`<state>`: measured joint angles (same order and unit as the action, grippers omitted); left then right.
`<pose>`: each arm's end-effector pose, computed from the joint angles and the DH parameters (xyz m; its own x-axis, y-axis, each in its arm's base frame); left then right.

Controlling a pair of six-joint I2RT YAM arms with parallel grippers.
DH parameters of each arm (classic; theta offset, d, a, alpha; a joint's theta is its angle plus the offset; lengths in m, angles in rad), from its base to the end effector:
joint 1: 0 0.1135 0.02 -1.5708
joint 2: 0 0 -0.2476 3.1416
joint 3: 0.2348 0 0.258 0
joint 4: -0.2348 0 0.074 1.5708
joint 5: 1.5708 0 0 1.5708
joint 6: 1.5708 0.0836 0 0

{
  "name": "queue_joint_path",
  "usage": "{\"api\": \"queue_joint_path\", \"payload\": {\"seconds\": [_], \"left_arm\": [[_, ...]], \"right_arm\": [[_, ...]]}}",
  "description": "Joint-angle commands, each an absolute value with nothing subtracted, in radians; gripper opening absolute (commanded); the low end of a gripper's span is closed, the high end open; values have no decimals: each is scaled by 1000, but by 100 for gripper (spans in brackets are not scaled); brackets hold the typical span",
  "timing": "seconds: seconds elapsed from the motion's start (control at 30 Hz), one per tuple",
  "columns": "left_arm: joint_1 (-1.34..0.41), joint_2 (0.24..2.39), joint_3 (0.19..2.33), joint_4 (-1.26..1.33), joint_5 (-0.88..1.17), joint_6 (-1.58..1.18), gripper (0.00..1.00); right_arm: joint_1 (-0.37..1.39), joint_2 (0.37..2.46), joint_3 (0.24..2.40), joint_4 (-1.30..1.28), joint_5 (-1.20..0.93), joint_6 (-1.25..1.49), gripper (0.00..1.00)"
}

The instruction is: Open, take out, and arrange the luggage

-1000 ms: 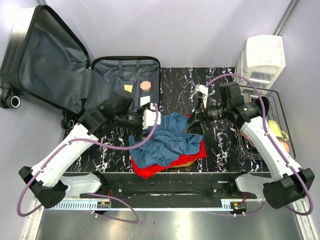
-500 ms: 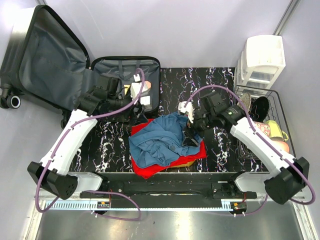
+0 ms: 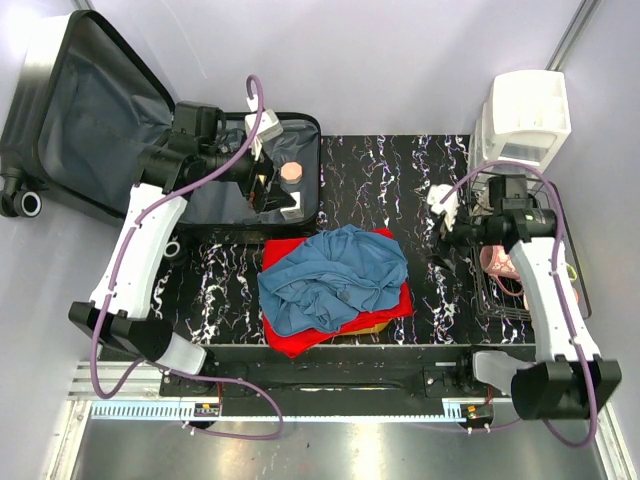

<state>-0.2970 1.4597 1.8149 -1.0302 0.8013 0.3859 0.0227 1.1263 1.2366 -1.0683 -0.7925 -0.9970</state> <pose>0.2790 -0.1482 0.4205 -0.2751 0.3581 -0.8922 0.9103 0.3955 -0.1220 0.2312 0.0648 0.3158 -0.0867 -0.5917 -0.8015 -0.9178 0.3604 -0.1668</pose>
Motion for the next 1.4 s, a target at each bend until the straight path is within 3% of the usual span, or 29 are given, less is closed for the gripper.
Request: {"api": "queue_joint_path", "payload": {"seconds": [0.0, 0.23, 0.4, 0.6, 1.2, 1.3, 1.37], "left_arm": [[-285, 1514, 1930, -1075, 874, 341, 99], [-246, 1539, 1971, -1077, 903, 272, 99], [-186, 1520, 1970, -1081, 942, 235, 99], [-108, 1505, 1988, -1094, 972, 216, 99], [-2, 1494, 1970, -965, 1028, 95, 99], [-2, 1506, 1971, -1056, 945, 197, 98], [-2, 1523, 2002, -1248, 840, 389, 95]], "right_arm": [[6, 1172, 1085, -1157, -775, -1433, 86], [32, 1285, 1003, -1085, -877, -1517, 87], [147, 1321, 954, -1066, -914, -1503, 87], [331, 1316, 879, -804, -907, -1272, 91], [584, 1459, 966, -486, -876, -732, 89], [606, 1457, 962, -460, -865, -689, 89], [607, 1457, 963, -451, -851, -675, 89]]}}
